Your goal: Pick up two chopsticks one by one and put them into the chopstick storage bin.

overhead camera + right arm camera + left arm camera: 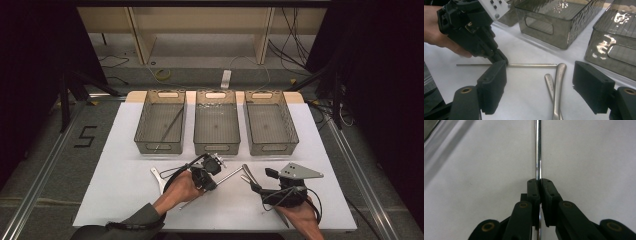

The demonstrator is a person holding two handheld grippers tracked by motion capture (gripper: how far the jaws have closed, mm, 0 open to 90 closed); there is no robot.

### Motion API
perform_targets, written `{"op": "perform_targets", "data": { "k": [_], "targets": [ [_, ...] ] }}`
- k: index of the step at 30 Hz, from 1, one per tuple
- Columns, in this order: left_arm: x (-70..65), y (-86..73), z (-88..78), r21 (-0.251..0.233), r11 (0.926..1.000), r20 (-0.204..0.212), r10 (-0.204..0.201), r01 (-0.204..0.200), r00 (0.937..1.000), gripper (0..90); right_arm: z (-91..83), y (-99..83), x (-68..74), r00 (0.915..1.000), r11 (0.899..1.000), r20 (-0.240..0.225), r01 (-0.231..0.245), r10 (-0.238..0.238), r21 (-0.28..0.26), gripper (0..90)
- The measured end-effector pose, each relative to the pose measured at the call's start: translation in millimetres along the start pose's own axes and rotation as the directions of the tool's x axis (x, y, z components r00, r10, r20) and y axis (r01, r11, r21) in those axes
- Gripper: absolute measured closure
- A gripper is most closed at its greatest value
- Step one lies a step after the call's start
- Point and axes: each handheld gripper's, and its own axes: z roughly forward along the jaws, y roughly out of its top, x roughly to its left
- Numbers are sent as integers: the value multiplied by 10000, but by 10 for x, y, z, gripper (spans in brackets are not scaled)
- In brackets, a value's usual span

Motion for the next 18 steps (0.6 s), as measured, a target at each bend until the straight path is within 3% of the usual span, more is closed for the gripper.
{"op": "perform_targets", "data": {
  "k": [9, 18],
  "targets": [
    [84, -32, -24, -139, 9998, 279, -130, 134, 9995, 855, -4, 4, -3, 10000, 10000, -2, -41, 41, -10, 283],
    [192, -41, -231, -903, 9951, 733, -349, 415, 9967, 855, -6, 6, -11, 10000, 10000, -3, -44, 44, -4, 284]
  ]
}}
